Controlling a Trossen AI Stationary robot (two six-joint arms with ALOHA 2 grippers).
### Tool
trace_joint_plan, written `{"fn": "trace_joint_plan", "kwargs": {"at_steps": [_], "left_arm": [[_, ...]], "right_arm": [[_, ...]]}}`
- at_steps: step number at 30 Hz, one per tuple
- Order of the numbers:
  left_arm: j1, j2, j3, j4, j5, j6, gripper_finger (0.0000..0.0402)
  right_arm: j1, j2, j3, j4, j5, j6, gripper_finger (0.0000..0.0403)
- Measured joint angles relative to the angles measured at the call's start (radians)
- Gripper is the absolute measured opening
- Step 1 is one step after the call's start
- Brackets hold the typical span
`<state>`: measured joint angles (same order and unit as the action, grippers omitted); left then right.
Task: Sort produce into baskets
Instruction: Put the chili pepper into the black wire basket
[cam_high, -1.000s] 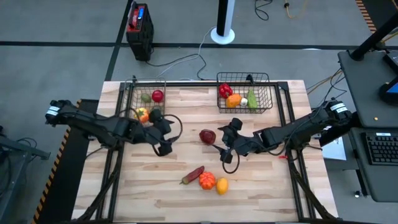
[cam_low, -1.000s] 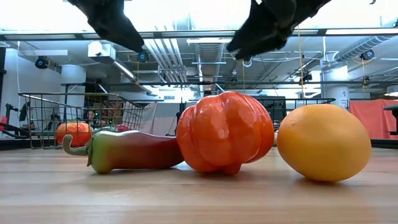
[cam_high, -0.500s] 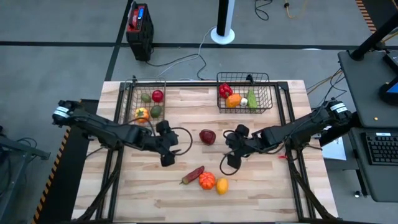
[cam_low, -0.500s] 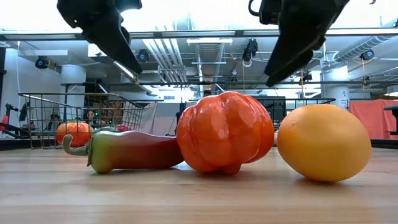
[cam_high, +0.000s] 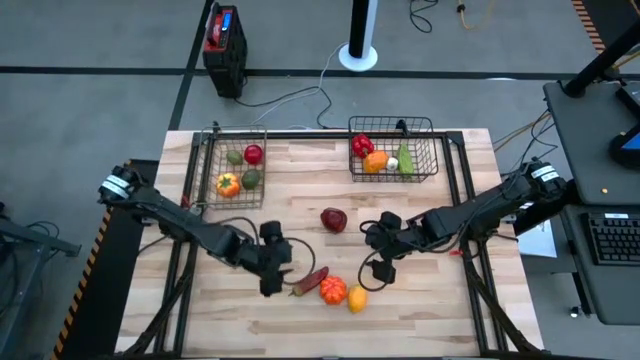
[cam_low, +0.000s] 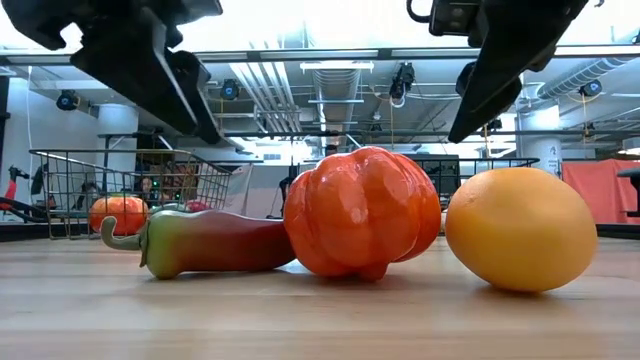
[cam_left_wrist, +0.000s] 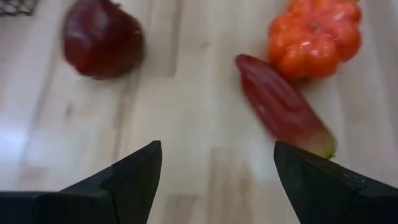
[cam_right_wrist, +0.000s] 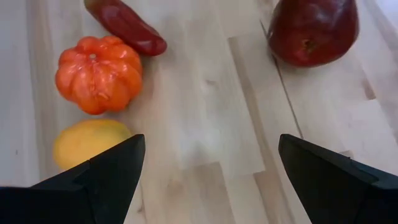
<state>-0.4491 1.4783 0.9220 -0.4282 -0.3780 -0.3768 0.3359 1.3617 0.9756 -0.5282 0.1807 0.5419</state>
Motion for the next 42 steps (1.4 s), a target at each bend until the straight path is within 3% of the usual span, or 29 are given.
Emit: {"fn": "trace_joint_plan", "kwargs": {"at_steps": [15, 36, 42], "left_arm": [[-0.039, 0.169, 0.093, 0.104, -0.009, -0.015, 0.0290], [-0.037, 0.171, 0.096, 0.163, -0.031, 0.001, 0.0290], [-0.039, 0.178, 0.096, 0.174, -0.031, -0.077, 0.0290]], "right_arm": [[0.045, 0.000, 0.000, 0.001, 0.003, 0.037, 0.0361], [0.050, 0.000, 0.000, 0.001, 0.100, 0.006, 0.0361], [0.056, 0.000, 0.000, 0.004, 0.140, -0.004, 0.0361]]}}
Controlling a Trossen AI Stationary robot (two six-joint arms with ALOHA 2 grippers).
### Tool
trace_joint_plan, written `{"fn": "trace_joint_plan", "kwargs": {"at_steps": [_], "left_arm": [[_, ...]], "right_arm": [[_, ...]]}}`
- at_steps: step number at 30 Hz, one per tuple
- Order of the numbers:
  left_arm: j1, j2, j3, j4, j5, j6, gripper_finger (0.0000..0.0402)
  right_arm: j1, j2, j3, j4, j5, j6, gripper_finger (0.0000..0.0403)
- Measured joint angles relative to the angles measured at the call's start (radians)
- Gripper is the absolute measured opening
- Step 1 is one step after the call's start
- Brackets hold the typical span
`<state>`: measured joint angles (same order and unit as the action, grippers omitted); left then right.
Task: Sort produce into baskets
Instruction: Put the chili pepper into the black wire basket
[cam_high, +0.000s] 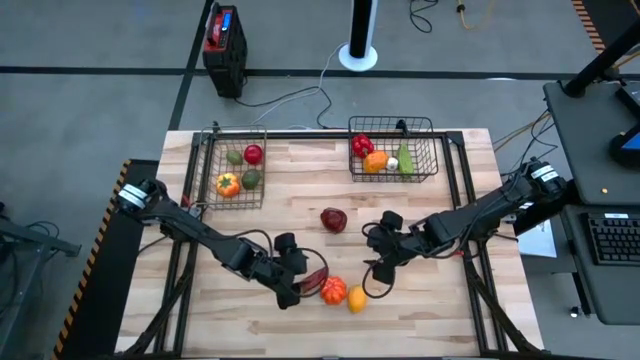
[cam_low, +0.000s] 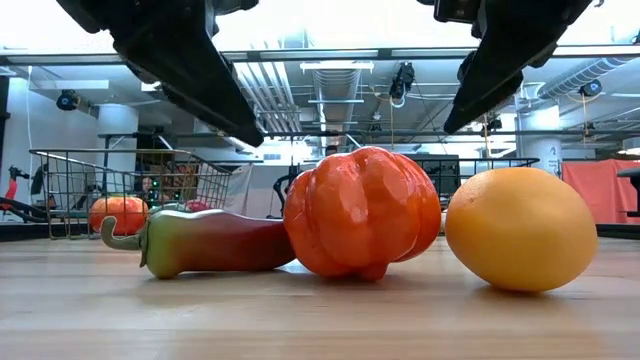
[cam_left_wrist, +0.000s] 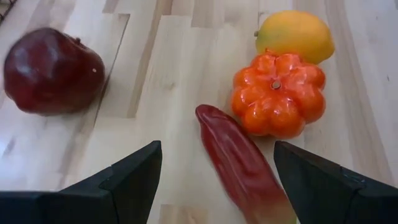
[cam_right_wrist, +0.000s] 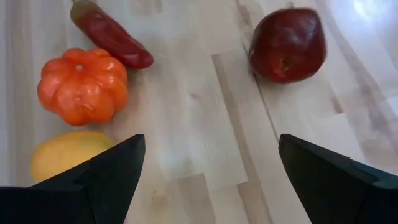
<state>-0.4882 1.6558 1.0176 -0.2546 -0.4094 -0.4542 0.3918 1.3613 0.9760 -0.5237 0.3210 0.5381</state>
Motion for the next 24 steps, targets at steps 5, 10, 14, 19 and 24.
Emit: {"fn": "trace_joint_plan", "kwargs": {"at_steps": [5, 10, 14, 19, 24], "left_arm": [[-0.032, 0.038, 0.000, 0.003, 0.000, -0.068, 0.0290], [-0.078, 0.062, 0.000, 0.005, -0.001, -0.103, 0.0290], [-0.097, 0.080, 0.000, 0.013, -0.019, -0.140, 0.0290], [-0.104, 0.137, 0.000, 0.042, -0.028, -0.140, 0.0290], [-0.100, 0.192, -0.001, 0.037, -0.105, -0.150, 0.0290]], "right_arm": [[0.034, 0.000, 0.000, 0.060, 0.024, 0.000, 0.0361], [0.089, 0.023, -0.001, 0.163, 0.050, 0.015, 0.0361], [0.130, 0.060, -0.001, 0.216, 0.069, 0.049, 0.0361], [0.154, 0.094, -0.001, 0.220, 0.084, 0.111, 0.0361], [0.156, 0.113, 0.012, 0.212, 0.084, 0.124, 0.0361]]}}
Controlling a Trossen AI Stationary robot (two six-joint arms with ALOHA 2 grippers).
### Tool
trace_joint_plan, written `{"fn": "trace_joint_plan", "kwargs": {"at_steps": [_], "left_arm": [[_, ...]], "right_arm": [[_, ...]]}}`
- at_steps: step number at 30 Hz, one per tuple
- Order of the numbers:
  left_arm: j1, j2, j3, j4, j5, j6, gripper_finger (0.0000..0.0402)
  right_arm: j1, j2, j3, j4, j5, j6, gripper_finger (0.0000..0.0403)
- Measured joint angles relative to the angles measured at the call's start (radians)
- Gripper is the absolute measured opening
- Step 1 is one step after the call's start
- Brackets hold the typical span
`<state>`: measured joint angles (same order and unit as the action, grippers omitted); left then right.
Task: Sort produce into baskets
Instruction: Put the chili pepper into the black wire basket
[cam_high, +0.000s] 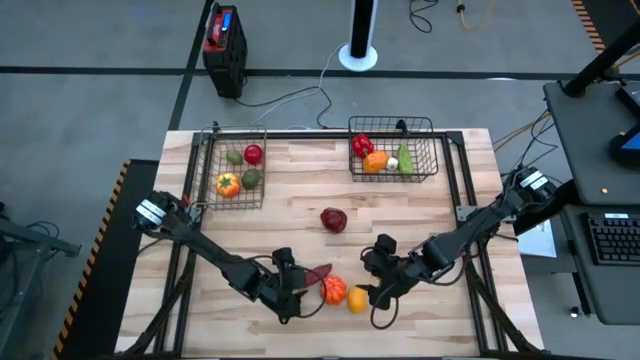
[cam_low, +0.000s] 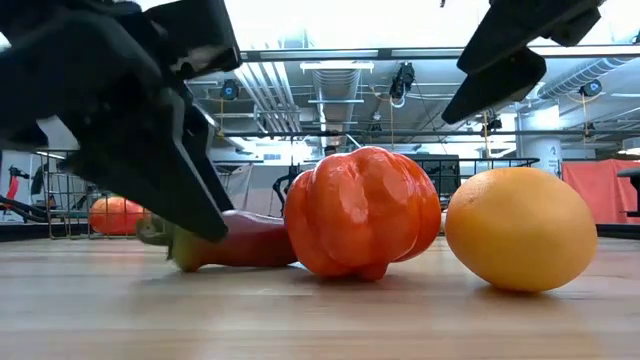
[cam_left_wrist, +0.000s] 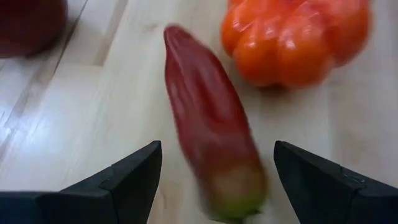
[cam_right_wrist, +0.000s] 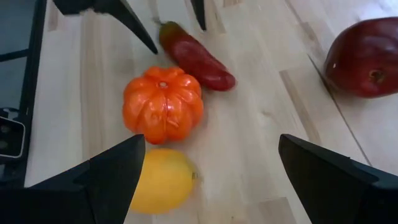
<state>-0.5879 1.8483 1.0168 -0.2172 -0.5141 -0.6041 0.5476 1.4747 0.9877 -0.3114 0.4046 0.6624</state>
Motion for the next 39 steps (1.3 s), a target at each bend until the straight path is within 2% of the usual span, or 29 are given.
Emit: {"fn": "trace_joint_plan", "kwargs": {"at_steps": [5, 9, 12, 18, 19, 25, 31, 35, 39], "left_arm": [[-0.001, 0.020, 0.000, 0.000, 0.000, -0.007, 0.0285], [-0.001, 0.020, -0.002, 0.000, 0.000, -0.008, 0.0257], [-0.001, 0.020, -0.003, 0.000, -0.001, -0.008, 0.0215], [0.000, 0.020, -0.003, -0.033, -0.030, -0.008, 0.0103], [0.002, 0.019, -0.003, -0.046, -0.036, -0.008, 0.0096], [0.006, -0.024, -0.005, -0.114, -0.046, 0.000, 0.0096], [0.006, -0.195, -0.005, -0.127, -0.147, 0.090, 0.0096], [0.006, -0.321, -0.009, -0.113, -0.244, 0.185, 0.0096], [0.001, -0.403, -0.031, -0.001, -0.280, 0.333, 0.0096]], "right_arm": [[0.000, 0.001, 0.015, -0.005, 0.000, -0.022, 0.0361], [0.000, 0.001, 0.023, -0.005, 0.013, -0.034, 0.0361], [0.000, 0.001, 0.023, -0.006, 0.016, -0.045, 0.0361], [0.000, 0.001, 0.023, -0.006, 0.018, -0.072, 0.0361], [0.000, 0.001, 0.023, -0.006, 0.018, -0.077, 0.0361], [-0.004, 0.001, 0.023, -0.005, 0.075, -0.131, 0.0361], [-0.022, 0.001, 0.022, 0.060, 0.184, -0.258, 0.0361], [-0.024, 0.000, 0.022, 0.206, 0.298, -0.407, 0.0361], [-0.027, 0.000, 0.011, 0.441, 0.314, -0.570, 0.0361]]}}
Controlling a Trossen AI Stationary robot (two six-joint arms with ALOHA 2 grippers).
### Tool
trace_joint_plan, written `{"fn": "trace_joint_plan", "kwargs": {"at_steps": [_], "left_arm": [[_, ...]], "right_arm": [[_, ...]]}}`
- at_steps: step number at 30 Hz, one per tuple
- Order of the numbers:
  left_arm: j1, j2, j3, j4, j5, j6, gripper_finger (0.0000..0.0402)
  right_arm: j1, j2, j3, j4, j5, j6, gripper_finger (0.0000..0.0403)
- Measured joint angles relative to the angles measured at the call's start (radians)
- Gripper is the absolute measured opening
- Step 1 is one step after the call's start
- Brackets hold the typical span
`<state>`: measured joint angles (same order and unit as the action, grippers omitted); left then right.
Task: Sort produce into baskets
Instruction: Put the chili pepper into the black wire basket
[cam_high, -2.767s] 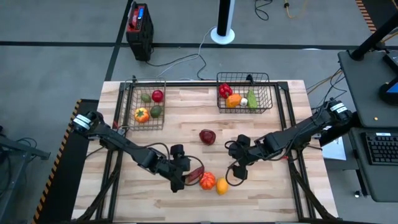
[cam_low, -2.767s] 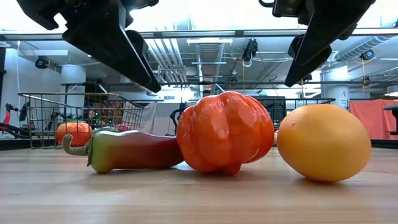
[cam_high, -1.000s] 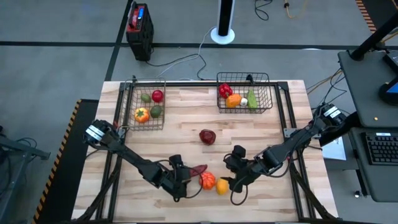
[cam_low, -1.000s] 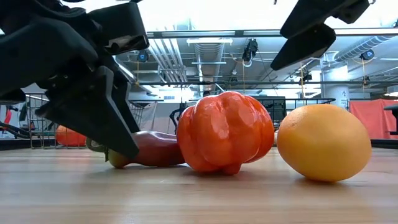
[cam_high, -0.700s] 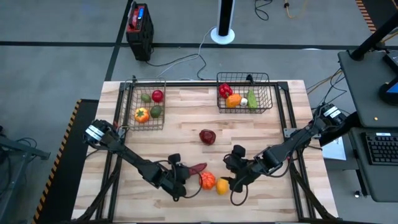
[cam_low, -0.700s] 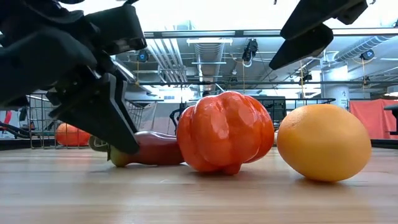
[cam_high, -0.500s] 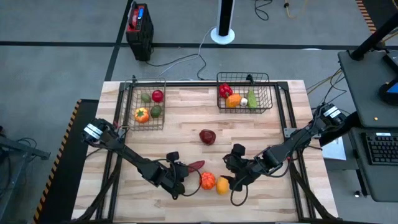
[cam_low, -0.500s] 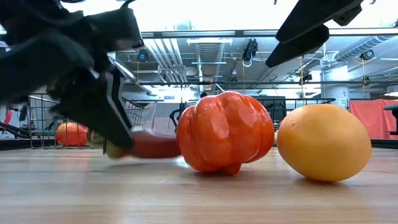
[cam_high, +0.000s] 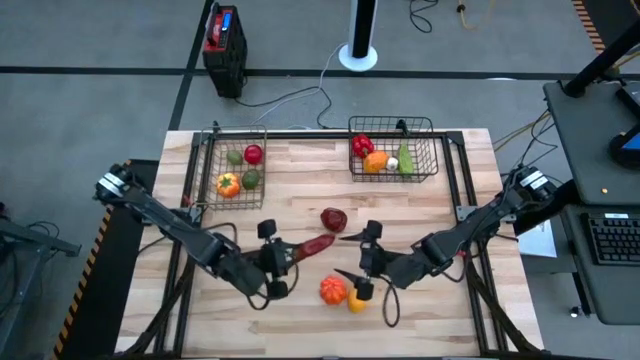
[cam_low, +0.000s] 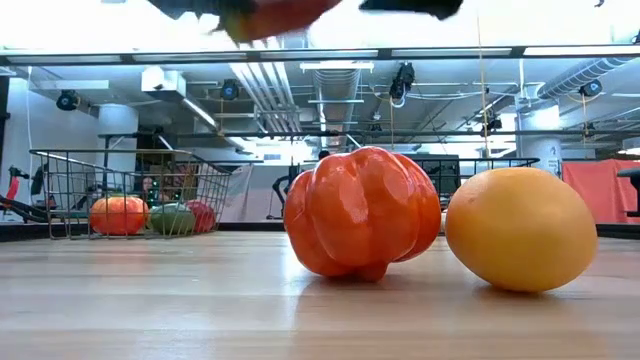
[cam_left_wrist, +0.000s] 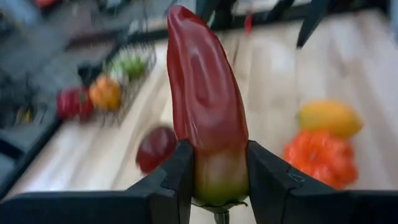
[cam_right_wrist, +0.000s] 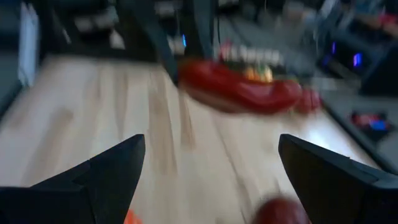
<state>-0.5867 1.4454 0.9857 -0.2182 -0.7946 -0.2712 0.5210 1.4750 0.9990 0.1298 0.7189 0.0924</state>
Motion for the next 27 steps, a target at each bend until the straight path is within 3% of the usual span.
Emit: {"fn": "trace_joint_plan", "kwargs": {"at_steps": [4, 11, 27], "left_arm": [[-0.007, -0.023, -0.021, 0.156, 0.000, 0.161, 0.0096], [-0.007, -0.014, -0.070, 0.508, 0.011, 0.421, 0.0095], [-0.006, -0.002, -0.095, 0.513, 0.018, 0.426, 0.0095]], "right_arm": [[-0.012, 0.013, -0.015, 0.240, 0.009, -0.132, 0.0361], [-0.050, 0.062, -0.024, 0.466, -0.007, -0.250, 0.0361], [-0.064, 0.079, -0.024, 0.549, -0.151, -0.234, 0.0361]]}}
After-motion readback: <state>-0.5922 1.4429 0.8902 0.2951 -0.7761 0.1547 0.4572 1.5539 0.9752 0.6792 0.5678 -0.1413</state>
